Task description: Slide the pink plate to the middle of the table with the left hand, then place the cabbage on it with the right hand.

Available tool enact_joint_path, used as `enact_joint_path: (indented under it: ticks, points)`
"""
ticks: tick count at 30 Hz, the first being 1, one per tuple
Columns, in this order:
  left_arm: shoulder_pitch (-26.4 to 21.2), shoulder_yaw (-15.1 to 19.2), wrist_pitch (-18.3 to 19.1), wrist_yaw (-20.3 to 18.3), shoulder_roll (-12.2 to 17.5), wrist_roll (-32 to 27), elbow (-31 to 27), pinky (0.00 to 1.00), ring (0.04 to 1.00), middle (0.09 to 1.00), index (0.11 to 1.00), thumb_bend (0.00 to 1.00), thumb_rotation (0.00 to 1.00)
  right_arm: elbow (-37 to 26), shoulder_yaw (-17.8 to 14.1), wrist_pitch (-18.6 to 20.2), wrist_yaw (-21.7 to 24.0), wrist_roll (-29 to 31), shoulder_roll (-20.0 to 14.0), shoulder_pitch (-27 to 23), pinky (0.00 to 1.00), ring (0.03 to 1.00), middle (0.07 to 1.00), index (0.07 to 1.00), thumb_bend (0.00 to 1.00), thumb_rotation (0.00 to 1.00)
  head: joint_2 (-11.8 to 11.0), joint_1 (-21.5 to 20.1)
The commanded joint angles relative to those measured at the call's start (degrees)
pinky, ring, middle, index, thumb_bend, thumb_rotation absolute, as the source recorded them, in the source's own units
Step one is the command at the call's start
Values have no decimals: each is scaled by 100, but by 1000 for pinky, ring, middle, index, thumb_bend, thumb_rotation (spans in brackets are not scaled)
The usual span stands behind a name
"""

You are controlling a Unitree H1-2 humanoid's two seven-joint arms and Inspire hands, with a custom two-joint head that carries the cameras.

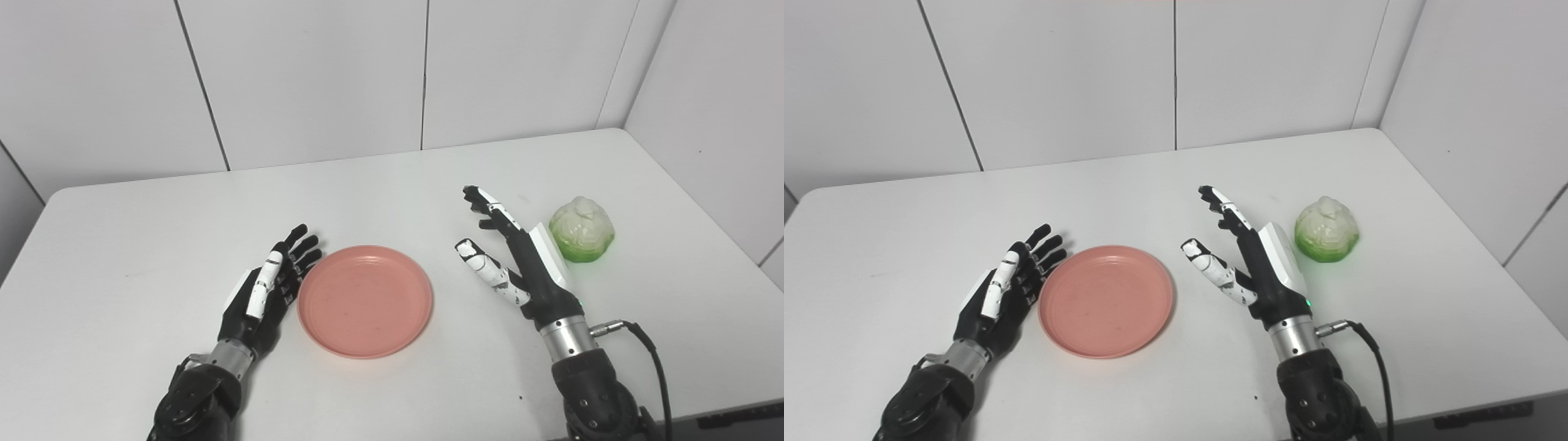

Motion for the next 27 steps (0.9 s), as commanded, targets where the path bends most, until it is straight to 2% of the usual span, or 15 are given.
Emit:
enact_joint_path:
  ticks: [1,4,8,9,11,15,21,27]
  points:
    - [19,42,47,-26,109,91,266,921,918,928,918,461,1000,-263,-56,167,-147,-323,-45,-265,791,853,877,878,687,1000,-48,-116]
    - [1,98,-62,-105,155,38,472,914,912,920,911,461,1000,-331,-130,323,-199,-677,-100,-389,771,851,886,885,757,999,-91,-285]
    - [-56,187,-268,-251,207,-3,787,911,908,915,907,456,1000,-315,-280,350,-256,-770,-188,-524,785,864,903,905,830,924,-148,-482]
    - [-73,206,-321,-288,216,-9,857,908,907,915,908,461,1000,-301,-324,336,-283,-792,-228,-550,780,861,905,908,867,863,-148,-482]
    - [-107,247,-411,-363,235,-34,976,901,902,912,907,464,998,-272,-457,343,-328,-775,-314,-611,784,867,911,915,907,805,-156,-522]
    - [-153,324,-453,-476,254,-95,1143,896,896,905,900,475,975,-197,-662,476,-330,-981,-549,-708,778,879,924,921,975,723,-181,-610]
    - [-203,368,-607,-577,320,-114,1366,905,904,912,905,490,987,-28,-839,701,-500,-1295,-743,-792,790,890,934,924,1000,672,-201,-783]
    - [-254,422,-682,-689,370,-156,1513,896,902,911,904,482,991,43,-1015,996,-559,-1482,-875,-829,790,912,972,972,1000,658,-205,-859]
